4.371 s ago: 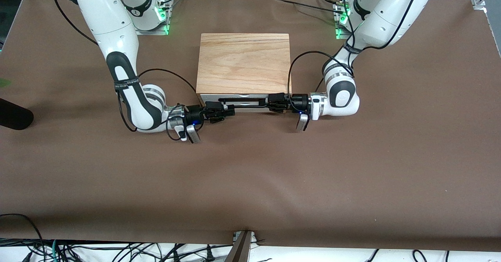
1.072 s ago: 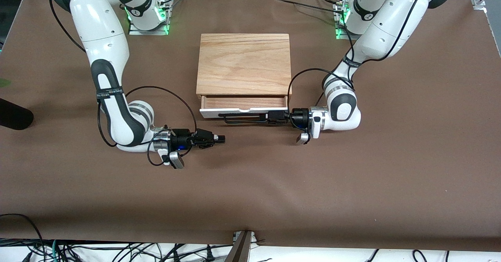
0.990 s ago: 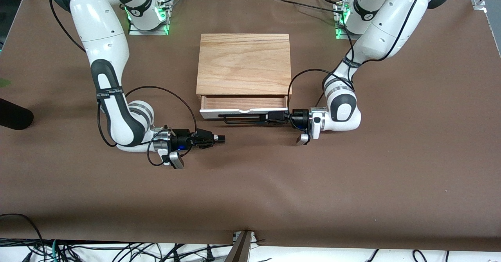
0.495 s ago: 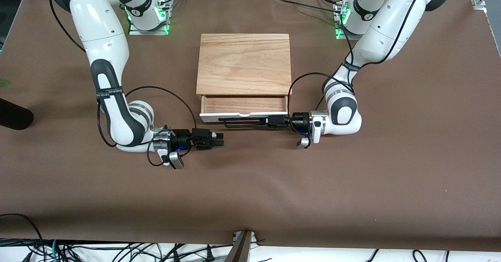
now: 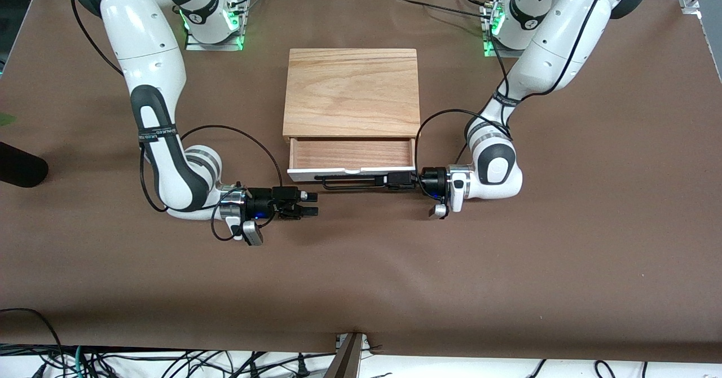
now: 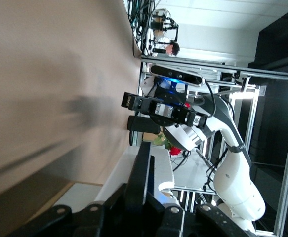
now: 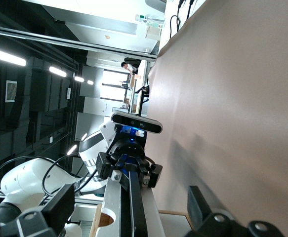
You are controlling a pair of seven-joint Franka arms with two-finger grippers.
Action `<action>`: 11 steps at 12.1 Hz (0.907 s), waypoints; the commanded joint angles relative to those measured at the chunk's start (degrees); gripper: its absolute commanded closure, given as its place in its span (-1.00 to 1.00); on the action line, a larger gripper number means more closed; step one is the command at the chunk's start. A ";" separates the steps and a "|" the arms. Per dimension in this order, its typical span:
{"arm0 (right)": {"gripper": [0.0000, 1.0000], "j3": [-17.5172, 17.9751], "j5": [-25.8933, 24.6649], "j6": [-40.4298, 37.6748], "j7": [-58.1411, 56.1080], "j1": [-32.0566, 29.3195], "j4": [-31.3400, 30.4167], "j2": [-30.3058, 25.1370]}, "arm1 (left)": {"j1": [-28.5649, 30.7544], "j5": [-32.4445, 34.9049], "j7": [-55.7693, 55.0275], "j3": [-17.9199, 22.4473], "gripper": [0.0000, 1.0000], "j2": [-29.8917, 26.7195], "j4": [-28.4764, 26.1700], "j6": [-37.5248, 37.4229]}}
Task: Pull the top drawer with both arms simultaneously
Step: 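Pull the handle outward from the box with both grippers together, then open both grippers and draw them back from the handle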
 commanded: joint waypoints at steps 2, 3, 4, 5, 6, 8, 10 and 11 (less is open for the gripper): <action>-1.00 0.17 0.13 2.28 0.72 0.09 1.43 0.41 | 2.20 -2.17 -5.08 1.39 -1.00 -2.55 1.93 2.44; -1.00 0.08 0.13 3.51 0.72 0.18 1.52 0.32 | 2.46 0.53 -7.35 1.48 -1.00 -3.77 2.20 2.44; -1.00 -0.53 -0.48 4.83 0.72 0.53 1.61 -0.03 | 2.81 4.30 -12.94 2.00 -1.00 -5.70 2.72 3.05; -1.00 -1.32 -2.40 6.15 1.41 0.88 1.96 -0.29 | 3.25 6.78 -16.74 2.53 -1.00 -8.24 2.99 4.54; -1.00 -1.59 -4.77 6.51 4.20 0.88 2.74 -0.73 | 3.86 10.19 -21.04 2.62 -1.00 -11.23 2.82 6.29; -1.00 -3.08 -9.86 7.30 7.64 0.97 3.10 -1.96 | 4.57 15.83 -21.79 2.62 -1.00 -14.23 2.38 9.38; -1.00 -4.40 -15.05 7.30 10.37 0.88 3.10 -3.45 | 5.54 18.91 -22.04 2.71 -1.00 -15.82 1.59 9.47; -1.00 -4.84 -17.42 7.39 10.91 0.97 3.10 -3.98 | 5.54 24.32 -22.83 2.80 -1.00 -17.22 1.32 9.91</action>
